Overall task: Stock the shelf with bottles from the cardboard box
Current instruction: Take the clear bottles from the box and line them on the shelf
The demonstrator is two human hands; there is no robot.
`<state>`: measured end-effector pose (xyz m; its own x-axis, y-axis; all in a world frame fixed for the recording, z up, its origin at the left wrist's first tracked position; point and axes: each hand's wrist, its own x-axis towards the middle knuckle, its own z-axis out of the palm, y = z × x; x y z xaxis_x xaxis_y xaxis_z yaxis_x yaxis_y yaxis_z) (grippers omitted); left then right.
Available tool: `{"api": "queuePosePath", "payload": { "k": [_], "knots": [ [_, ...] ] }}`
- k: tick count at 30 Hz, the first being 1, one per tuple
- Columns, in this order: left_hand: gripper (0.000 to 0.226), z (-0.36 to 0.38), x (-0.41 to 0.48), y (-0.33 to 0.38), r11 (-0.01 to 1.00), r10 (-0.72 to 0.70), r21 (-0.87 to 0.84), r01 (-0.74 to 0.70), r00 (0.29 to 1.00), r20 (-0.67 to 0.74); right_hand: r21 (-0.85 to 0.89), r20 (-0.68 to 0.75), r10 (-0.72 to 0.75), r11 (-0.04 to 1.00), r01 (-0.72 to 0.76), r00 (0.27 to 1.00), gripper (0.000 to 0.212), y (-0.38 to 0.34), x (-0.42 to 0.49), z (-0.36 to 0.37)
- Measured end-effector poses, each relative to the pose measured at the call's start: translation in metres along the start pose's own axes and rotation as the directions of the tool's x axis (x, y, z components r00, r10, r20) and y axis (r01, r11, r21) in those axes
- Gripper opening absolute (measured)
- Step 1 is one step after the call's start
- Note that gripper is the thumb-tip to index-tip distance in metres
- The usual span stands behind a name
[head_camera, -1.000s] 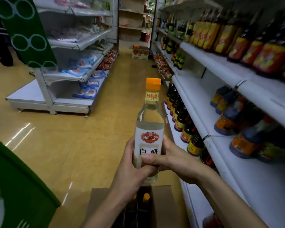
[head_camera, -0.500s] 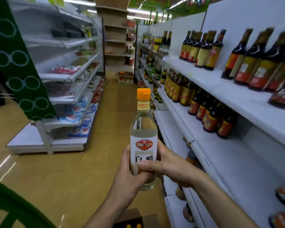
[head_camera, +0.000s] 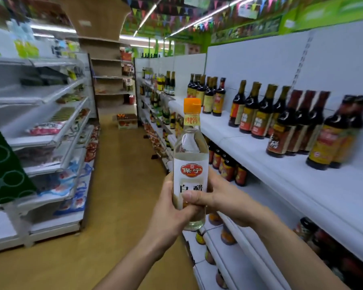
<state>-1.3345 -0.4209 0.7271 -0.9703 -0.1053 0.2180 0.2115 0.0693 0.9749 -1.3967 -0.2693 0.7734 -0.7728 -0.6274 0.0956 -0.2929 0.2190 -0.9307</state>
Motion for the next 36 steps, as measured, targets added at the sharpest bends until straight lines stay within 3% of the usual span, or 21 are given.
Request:
{"api": "queuePosePath", "payload": {
  "k": [7, 15, 32, 36],
  "knots": [
    [0.067, 0.073, 0.018, 0.031, 0.996, 0.082, -0.053, -0.073, 0.978, 0.190, -0.027, -0.190, 0.026, 0.999, -0.032, 0.981, 0.062, -0.014, -0.057, -0.065],
    [0.060, 0.174, 0.029, 0.050, 0.984, 0.156, -0.142, -0.111, 0.917, 0.367, -0.064, -0.337, 0.062, 0.994, -0.088, 0.939, 0.066, -0.014, -0.128, -0.143],
    [0.056, 0.350, 0.041, 0.066, 0.972, 0.214, -0.203, -0.115, 0.785, 0.581, -0.088, -0.594, 0.127, 0.971, -0.221, 0.794, 0.063, 0.010, -0.241, -0.263],
    [0.064, 0.381, 0.040, 0.059, 0.977, 0.186, -0.197, -0.082, 0.776, 0.602, -0.074, -0.643, 0.152, 0.963, -0.258, 0.751, 0.066, 0.021, -0.259, -0.279]
  ]
}}
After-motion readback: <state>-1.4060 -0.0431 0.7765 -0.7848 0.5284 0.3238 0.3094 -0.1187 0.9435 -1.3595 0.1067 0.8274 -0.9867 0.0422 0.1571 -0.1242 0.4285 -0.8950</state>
